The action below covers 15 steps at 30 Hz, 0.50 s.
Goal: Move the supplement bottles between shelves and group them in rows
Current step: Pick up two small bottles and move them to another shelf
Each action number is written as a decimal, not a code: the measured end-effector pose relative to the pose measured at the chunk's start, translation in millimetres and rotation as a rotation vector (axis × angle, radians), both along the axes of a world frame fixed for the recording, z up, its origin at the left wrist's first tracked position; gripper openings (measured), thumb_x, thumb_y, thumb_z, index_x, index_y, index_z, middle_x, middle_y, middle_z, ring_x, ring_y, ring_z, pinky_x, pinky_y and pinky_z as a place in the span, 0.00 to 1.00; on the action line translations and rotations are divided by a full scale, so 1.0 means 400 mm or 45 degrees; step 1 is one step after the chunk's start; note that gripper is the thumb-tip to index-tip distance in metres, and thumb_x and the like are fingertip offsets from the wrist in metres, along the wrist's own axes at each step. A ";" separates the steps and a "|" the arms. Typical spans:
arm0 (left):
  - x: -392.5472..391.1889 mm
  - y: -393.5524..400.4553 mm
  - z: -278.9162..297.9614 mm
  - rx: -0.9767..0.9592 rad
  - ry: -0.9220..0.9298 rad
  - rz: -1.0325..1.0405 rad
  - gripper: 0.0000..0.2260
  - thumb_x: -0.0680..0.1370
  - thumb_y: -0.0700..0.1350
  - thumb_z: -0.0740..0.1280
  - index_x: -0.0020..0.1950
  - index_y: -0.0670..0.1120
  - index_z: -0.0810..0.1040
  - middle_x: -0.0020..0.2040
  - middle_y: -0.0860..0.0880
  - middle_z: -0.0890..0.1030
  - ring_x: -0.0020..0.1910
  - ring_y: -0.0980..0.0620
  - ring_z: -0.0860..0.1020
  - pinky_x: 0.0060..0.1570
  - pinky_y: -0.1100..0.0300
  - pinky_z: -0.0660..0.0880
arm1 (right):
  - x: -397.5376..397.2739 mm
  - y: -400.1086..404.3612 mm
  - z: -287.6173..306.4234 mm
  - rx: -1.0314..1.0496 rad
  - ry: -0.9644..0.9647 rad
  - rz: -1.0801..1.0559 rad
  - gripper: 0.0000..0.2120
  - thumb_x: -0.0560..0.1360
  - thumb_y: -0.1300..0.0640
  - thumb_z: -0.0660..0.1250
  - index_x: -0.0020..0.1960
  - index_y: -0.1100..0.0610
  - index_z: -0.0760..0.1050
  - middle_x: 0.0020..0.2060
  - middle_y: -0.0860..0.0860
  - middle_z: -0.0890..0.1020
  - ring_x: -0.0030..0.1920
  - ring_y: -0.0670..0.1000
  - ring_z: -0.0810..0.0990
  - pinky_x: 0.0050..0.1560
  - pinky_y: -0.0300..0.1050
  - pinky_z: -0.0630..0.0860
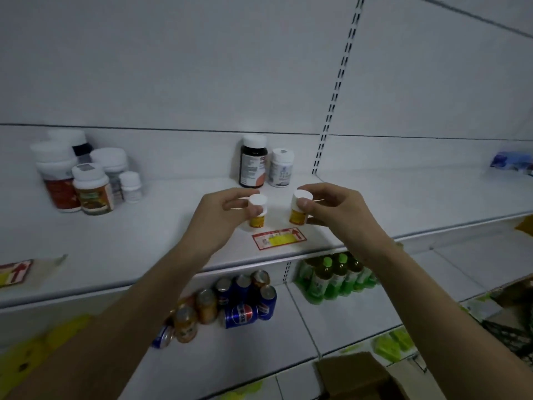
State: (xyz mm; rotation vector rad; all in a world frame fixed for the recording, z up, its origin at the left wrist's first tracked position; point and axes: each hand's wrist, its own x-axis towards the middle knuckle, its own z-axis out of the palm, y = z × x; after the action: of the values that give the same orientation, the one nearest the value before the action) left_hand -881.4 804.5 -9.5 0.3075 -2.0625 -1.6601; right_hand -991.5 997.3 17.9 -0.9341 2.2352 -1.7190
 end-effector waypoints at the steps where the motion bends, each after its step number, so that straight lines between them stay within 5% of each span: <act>1: -0.009 -0.005 -0.007 -0.030 -0.009 0.022 0.12 0.74 0.44 0.73 0.50 0.61 0.80 0.45 0.64 0.81 0.43 0.75 0.78 0.45 0.72 0.70 | -0.020 -0.019 -0.006 0.011 0.018 0.030 0.11 0.73 0.56 0.73 0.55 0.51 0.83 0.46 0.44 0.86 0.48 0.48 0.85 0.51 0.46 0.83; 4: -0.029 -0.013 -0.029 -0.110 -0.057 0.081 0.11 0.75 0.45 0.72 0.53 0.59 0.80 0.45 0.64 0.80 0.41 0.76 0.76 0.37 0.79 0.71 | -0.068 -0.060 -0.031 0.045 0.081 0.127 0.08 0.72 0.55 0.74 0.51 0.47 0.83 0.46 0.41 0.86 0.47 0.44 0.85 0.50 0.40 0.82; 8: -0.032 -0.007 -0.037 -0.214 -0.124 0.113 0.11 0.74 0.46 0.72 0.53 0.60 0.80 0.43 0.67 0.80 0.42 0.75 0.77 0.39 0.81 0.70 | -0.105 -0.078 -0.065 0.085 0.144 0.201 0.07 0.73 0.52 0.73 0.50 0.42 0.81 0.43 0.34 0.83 0.45 0.39 0.82 0.41 0.27 0.77; 15: -0.024 0.006 -0.036 -0.360 -0.209 0.186 0.16 0.71 0.45 0.75 0.53 0.62 0.79 0.43 0.65 0.84 0.43 0.66 0.82 0.42 0.75 0.75 | -0.135 -0.089 -0.108 0.071 0.181 0.390 0.11 0.71 0.52 0.75 0.52 0.42 0.80 0.43 0.36 0.83 0.43 0.39 0.83 0.39 0.28 0.78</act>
State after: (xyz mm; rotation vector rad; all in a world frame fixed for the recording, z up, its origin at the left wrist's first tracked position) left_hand -891.1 806.9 -23.9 0.4981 -2.3004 -1.2751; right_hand -1045.6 961.9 -25.4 -1.3422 2.0740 -1.4903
